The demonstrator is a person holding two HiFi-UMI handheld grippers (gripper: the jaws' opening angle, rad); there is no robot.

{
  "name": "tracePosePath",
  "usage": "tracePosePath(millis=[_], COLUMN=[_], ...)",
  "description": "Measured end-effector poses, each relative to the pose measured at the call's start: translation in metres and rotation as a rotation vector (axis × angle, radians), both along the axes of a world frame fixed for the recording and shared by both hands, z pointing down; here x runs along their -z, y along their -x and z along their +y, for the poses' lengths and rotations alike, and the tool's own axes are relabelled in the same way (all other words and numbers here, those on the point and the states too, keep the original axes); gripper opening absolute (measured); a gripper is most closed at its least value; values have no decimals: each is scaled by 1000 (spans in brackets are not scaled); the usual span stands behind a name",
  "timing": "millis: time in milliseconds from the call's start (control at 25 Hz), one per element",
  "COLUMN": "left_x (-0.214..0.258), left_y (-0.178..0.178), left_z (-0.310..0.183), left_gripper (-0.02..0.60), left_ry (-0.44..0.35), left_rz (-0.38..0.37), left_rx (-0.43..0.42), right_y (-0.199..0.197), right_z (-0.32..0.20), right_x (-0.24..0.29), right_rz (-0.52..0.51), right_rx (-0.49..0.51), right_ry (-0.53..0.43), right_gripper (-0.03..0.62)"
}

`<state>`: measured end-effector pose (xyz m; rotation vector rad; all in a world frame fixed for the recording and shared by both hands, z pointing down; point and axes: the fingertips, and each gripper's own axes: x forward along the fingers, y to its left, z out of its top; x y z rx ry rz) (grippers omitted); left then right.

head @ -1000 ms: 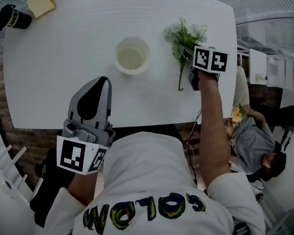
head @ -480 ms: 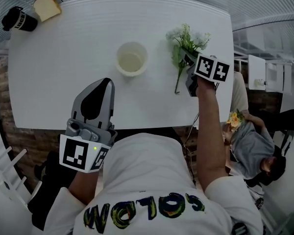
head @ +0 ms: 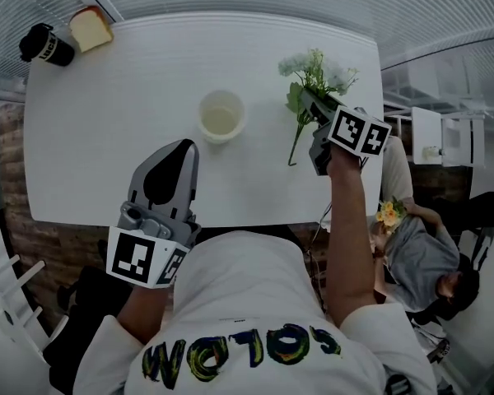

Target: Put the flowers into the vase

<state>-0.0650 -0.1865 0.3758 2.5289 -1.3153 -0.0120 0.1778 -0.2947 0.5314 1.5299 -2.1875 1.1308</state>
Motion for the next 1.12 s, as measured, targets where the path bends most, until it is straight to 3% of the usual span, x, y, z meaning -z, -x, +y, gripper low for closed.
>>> tracePosePath(millis=[480, 1120], left_x=[23, 47], left_y=[3, 6], left_z=[1, 3], left_gripper=[15, 15], left_ry=[-35, -84], left_rz=[5, 9], left_rx=[8, 16], right_y=[18, 73], right_z=[-13, -10], right_x=[84, 238], right_rz=[-50, -142], right_rx=[11, 119], right_ry=[-153, -509], right_gripper=[115, 106])
